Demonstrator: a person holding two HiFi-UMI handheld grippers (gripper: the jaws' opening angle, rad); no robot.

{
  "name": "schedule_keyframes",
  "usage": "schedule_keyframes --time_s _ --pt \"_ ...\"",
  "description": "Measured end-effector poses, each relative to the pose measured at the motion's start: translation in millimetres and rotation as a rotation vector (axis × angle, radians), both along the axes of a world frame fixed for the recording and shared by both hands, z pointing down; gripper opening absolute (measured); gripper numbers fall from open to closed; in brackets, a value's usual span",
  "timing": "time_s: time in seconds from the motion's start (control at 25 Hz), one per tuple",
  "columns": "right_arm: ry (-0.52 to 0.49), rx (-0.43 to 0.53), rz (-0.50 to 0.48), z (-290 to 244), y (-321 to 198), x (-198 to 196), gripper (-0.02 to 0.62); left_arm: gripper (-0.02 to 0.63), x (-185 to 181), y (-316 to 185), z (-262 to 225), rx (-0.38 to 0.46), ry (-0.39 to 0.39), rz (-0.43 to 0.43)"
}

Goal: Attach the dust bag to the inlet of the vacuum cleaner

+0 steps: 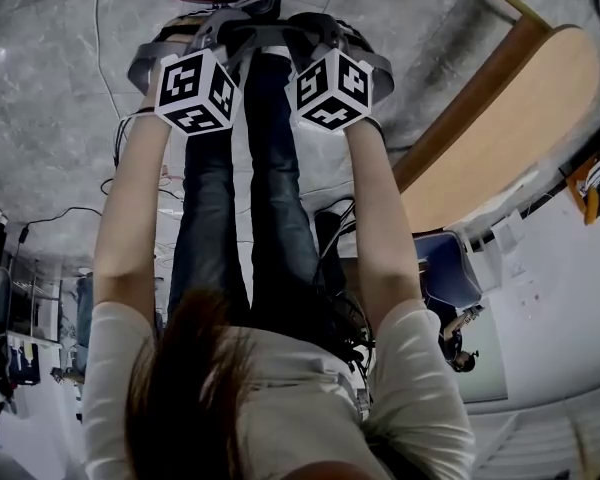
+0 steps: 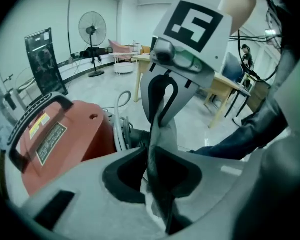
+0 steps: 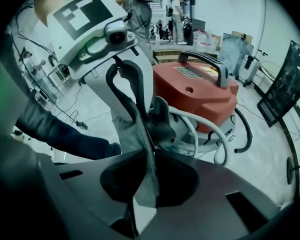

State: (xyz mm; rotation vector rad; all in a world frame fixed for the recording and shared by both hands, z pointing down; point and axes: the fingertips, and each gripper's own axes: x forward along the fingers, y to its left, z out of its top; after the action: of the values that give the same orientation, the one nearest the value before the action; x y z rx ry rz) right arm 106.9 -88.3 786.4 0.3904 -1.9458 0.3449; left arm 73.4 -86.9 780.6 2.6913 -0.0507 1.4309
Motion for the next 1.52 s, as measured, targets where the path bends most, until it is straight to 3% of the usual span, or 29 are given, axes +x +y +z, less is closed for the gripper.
schedule_keyframes --time_s 0.12,0.28,0.44,0.64,0.84,1.16,1.32,1.52 --pt "0.011 0.006 -0.052 2 -3 -2 0.049 0.069 -2 0 4 -0.014 0.017 -0.072" --pt "-0.003 0.011 -0.009 2 -5 -1 0.051 0.072 -1 -4 5 -0.025 0.007 -0.123" --pt "-0.021 -0.021 0.002 1 0 -3 0.07 0.098 -4 -2 6 -0.079 0.008 -0.25" --pt "-0.063 -0.072 0.042 -2 14 -7 0.195 0.173 -12 6 3 -0.129 0.029 -0.339" --pt "-0.099 -0.054 0.127 -12 11 -11 0.25 0.21 -20 3 -6 -0.145 0.062 -0.426" --pt "-0.195 -0.004 0.25 -37 -6 -15 0.249 0.212 -24 -9 -31 -0.133 0.115 -0.534" --pt "-0.303 0.005 0.406 -57 -17 -17 0.228 0.207 -23 -16 -46 -0.143 0.154 -0.585" --pt "-0.375 0.051 0.536 -82 -28 -14 0.175 0.152 -24 -32 -78 -0.126 0.233 -0.682"
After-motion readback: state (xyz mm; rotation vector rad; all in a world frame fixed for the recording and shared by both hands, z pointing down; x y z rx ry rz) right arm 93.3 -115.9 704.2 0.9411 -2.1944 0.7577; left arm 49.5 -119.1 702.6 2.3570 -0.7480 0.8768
